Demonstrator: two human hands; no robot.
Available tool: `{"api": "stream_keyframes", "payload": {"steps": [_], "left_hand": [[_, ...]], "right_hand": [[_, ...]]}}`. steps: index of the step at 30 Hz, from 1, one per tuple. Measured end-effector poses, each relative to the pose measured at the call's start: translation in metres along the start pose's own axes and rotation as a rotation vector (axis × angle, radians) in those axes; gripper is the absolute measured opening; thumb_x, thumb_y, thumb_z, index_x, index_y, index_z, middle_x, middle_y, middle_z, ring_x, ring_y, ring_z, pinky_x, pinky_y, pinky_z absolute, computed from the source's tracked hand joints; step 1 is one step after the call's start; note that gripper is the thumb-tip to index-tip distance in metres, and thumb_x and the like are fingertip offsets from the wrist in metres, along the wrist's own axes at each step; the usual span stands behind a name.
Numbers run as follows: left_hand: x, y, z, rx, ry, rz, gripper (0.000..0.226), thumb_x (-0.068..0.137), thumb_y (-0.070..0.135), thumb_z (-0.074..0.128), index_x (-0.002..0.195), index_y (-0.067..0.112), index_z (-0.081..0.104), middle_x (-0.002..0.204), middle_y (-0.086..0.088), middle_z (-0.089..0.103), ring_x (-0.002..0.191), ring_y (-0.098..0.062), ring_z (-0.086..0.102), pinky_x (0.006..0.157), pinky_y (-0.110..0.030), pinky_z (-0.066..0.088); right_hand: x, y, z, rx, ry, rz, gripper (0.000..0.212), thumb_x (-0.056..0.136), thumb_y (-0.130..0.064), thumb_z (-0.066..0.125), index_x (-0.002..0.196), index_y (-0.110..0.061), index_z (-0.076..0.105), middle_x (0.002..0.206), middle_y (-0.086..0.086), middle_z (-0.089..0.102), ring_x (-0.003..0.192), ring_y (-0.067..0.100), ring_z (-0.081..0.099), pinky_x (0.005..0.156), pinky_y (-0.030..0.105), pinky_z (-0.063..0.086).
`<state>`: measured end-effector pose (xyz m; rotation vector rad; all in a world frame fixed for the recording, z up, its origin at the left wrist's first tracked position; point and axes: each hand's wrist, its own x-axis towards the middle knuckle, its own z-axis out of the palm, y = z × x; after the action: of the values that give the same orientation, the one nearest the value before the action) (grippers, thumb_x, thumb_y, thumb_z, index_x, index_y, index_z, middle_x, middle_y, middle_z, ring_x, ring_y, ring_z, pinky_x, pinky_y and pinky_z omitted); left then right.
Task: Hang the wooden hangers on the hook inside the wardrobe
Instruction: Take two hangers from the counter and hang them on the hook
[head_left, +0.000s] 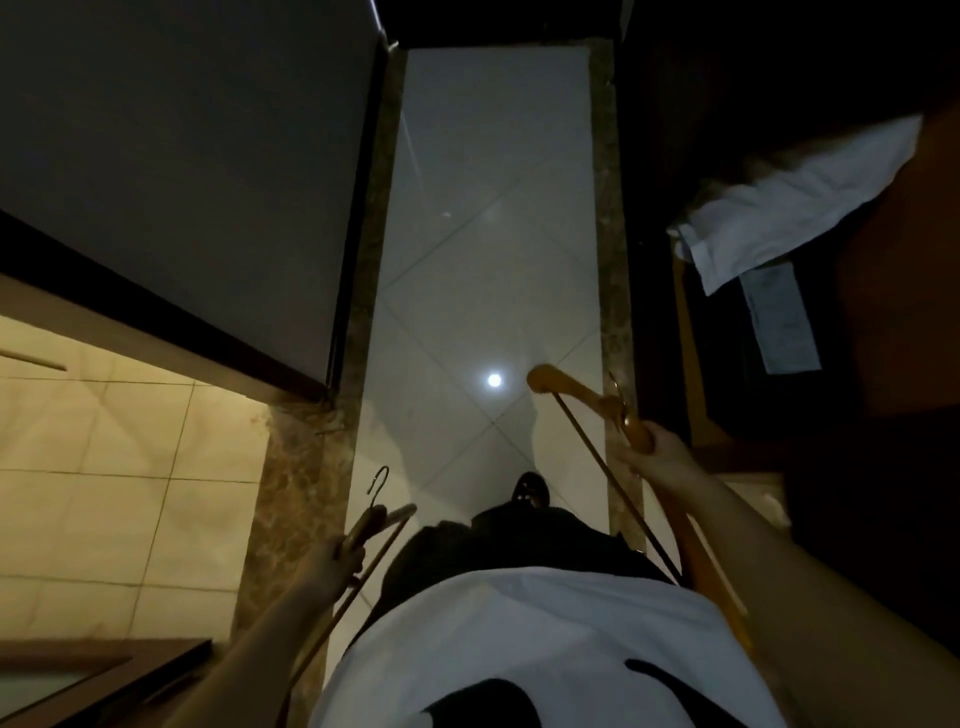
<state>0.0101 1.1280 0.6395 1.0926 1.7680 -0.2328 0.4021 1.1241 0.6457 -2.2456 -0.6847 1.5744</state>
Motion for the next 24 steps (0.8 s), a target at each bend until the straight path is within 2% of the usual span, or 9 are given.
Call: {"api": "stream_keyframes", "payload": {"steps": [2,5,7,9,13,18,20,22,24], "left_hand": [[0.008,0.026,-0.003,-0.044,0.006,0.011,0.014,0.097,0.011,0.042,0.096,0.003,0.053,0.075,-0.005,0.054,0.065,-0.014,0.052,0.054,-0.02,0.039],[0.021,0.063,-0.009,-0.063,0.02,0.069,0.017,0.096,0.012,0.044,0.082,0.011,0.054,0.074,-0.007,0.056,0.066,-0.017,0.054,0.06,-0.025,0.045],[0.035,0.089,-0.016,-0.077,0.026,0.1,0.014,0.095,0.011,0.045,0.086,0.012,0.055,0.075,-0.008,0.057,0.07,-0.022,0.056,0.068,-0.034,0.048],[0.05,0.118,-0.025,-0.085,0.028,0.128,0.009,0.095,0.009,0.045,0.094,0.009,0.054,0.076,-0.009,0.056,0.072,-0.023,0.055,0.069,-0.035,0.048],[0.094,0.186,-0.056,-0.044,0.002,0.211,0.009,0.094,0.006,0.045,0.097,0.007,0.054,0.086,-0.016,0.058,0.085,-0.033,0.058,0.082,-0.045,0.05],[0.16,0.278,-0.1,0.074,-0.056,0.313,0.01,0.094,0.011,0.048,0.094,0.012,0.058,0.089,-0.019,0.063,0.087,-0.034,0.062,0.085,-0.048,0.052],[0.178,0.314,-0.114,0.118,-0.085,0.361,0.01,0.094,0.012,0.048,0.099,0.011,0.057,0.091,-0.017,0.062,0.086,-0.029,0.062,0.084,-0.046,0.051],[0.194,0.348,-0.125,0.159,-0.109,0.406,0.01,0.094,0.012,0.048,0.101,0.011,0.056,0.091,-0.017,0.062,0.087,-0.03,0.062,0.082,-0.045,0.051],[0.21,0.375,-0.134,0.2,-0.15,0.434,0.009,0.094,0.012,0.048,0.1,0.012,0.055,0.09,-0.018,0.063,0.086,-0.032,0.062,0.073,-0.04,0.052]], "right_hand": [[0.016,-0.032,-0.017,0.016,0.012,-0.045,0.053,0.085,-0.021,0.063,0.135,-0.018,0.043,0.128,0.011,0.054,0.117,0.03,0.051,0.1,0.047,0.044],[0.037,-0.066,-0.039,0.048,0.031,-0.096,0.052,0.087,-0.018,0.061,0.135,-0.02,0.042,0.128,0.008,0.054,0.117,0.027,0.051,0.094,0.041,0.045],[0.05,-0.082,-0.051,0.058,0.041,-0.113,0.054,0.087,-0.021,0.061,0.137,-0.021,0.04,0.129,0.009,0.053,0.119,0.029,0.05,0.093,0.04,0.044],[0.063,-0.09,-0.059,0.064,0.043,-0.097,0.056,0.087,-0.021,0.061,0.139,-0.02,0.039,0.129,0.01,0.052,0.12,0.03,0.049,0.092,0.039,0.043],[0.083,-0.092,-0.069,0.125,0.035,0.009,0.055,0.087,-0.02,0.062,0.138,-0.016,0.041,0.129,0.013,0.053,0.118,0.031,0.051,0.098,0.044,0.045],[0.104,-0.087,-0.074,0.167,0.072,0.206,0.054,0.083,-0.017,0.067,0.131,-0.006,0.046,0.123,0.017,0.057,0.113,0.033,0.055,0.099,0.047,0.045],[0.108,-0.088,-0.074,0.191,0.112,0.28,0.054,0.082,-0.015,0.069,0.13,-0.004,0.047,0.121,0.018,0.058,0.11,0.032,0.056,0.099,0.048,0.045],[0.111,-0.096,-0.075,0.208,0.143,0.326,0.051,0.083,-0.014,0.067,0.129,-0.004,0.047,0.116,0.016,0.058,0.104,0.028,0.054,0.095,0.042,0.046],[0.116,-0.108,-0.079,0.239,0.18,0.348,0.048,0.084,-0.014,0.066,0.128,-0.004,0.049,0.109,0.012,0.058,0.099,0.026,0.053,0.091,0.042,0.046]]}}
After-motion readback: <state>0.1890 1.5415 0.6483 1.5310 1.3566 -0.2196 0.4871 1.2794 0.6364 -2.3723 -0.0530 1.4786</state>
